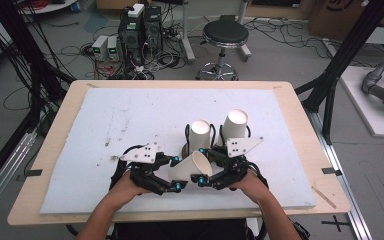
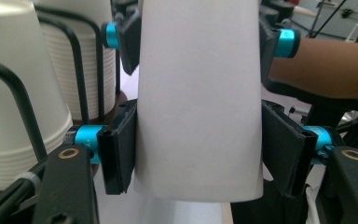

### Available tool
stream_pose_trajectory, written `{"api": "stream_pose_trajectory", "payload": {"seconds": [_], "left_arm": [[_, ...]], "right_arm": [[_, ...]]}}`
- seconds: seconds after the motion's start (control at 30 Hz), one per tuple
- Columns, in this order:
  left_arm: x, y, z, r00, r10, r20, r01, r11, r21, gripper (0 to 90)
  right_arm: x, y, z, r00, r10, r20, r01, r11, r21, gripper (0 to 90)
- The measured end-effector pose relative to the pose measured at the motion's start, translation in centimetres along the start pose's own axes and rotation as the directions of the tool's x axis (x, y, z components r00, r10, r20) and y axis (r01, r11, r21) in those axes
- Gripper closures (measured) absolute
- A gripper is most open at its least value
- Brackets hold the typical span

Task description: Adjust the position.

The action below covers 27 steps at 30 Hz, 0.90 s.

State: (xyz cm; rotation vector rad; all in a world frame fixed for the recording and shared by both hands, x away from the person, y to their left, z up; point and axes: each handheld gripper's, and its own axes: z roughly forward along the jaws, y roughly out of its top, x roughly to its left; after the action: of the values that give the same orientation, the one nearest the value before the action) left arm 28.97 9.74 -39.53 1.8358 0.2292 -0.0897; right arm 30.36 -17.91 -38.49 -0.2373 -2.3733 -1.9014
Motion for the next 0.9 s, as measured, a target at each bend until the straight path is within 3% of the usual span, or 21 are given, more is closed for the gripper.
{"api": "stream_pose_trajectory", "payload": {"seconds": [0.13,0.27,0.33,0.5,0.57,0.73,0.8,0.83,0.9], "left_arm": [[-0.13,-0.08,0.42,0.9994,-0.006,-0.034,0.007,0.9991,0.041,26.2],[-0.24,-0.08,0.69,0.9991,0.038,-0.021,-0.037,0.9980,0.052,29.9],[-0.23,-0.16,0.77,0.9977,0.067,-0.006,-0.067,0.9966,0.048,34.9],[-0.19,-0.23,0.63,0.9961,0.088,0.006,-0.088,0.9961,0.008,35.6],[-0.24,-0.18,0.58,0.9950,0.099,0.007,-0.099,0.9950,-0.010,35.6],[-0.23,-0.17,0.42,0.9930,0.118,0.002,-0.118,0.9920,-0.045,35.6],[-0.17,-0.16,0.36,0.9925,0.122,-0.003,-0.122,0.9912,-0.050,35.6],[-0.10,-0.22,0.37,0.9938,0.112,-0.001,-0.111,0.9920,-0.060,35.6],[-0.13,-0.29,0.48,0.9948,0.101,-0.008,-0.102,0.9932,-0.057,35.5]], "right_arm": [[0.24,0.18,0.19,0.9983,-0.041,0.040,0.039,0.997,0.062,28.1],[0.58,0.64,0.51,0.9971,-0.061,0.046,0.056,0.994,0.091,28.2],[0.62,0.73,0.50,0.9983,-0.052,0.025,0.050,0.996,0.077,28.8],[0.68,0.67,0.47,0.9995,-0.026,0.017,0.025,0.999,0.040,24.1],[0.73,0.64,0.62,0.9989,-0.016,0.044,0.016,1.000,0.016,16.9],[0.76,0.64,0.63,0.9991,-0.013,0.040,0.013,1.000,-0.012,17.0],[0.73,0.63,0.57,0.9991,-0.017,0.038,0.018,1.000,-0.018,20.4],[0.75,0.64,0.51,0.9993,-0.025,0.029,0.026,0.999,-0.026,27.8],[0.82,0.73,0.44,0.9986,-0.047,0.026,0.048,0.998,-0.032,29.9]]}}
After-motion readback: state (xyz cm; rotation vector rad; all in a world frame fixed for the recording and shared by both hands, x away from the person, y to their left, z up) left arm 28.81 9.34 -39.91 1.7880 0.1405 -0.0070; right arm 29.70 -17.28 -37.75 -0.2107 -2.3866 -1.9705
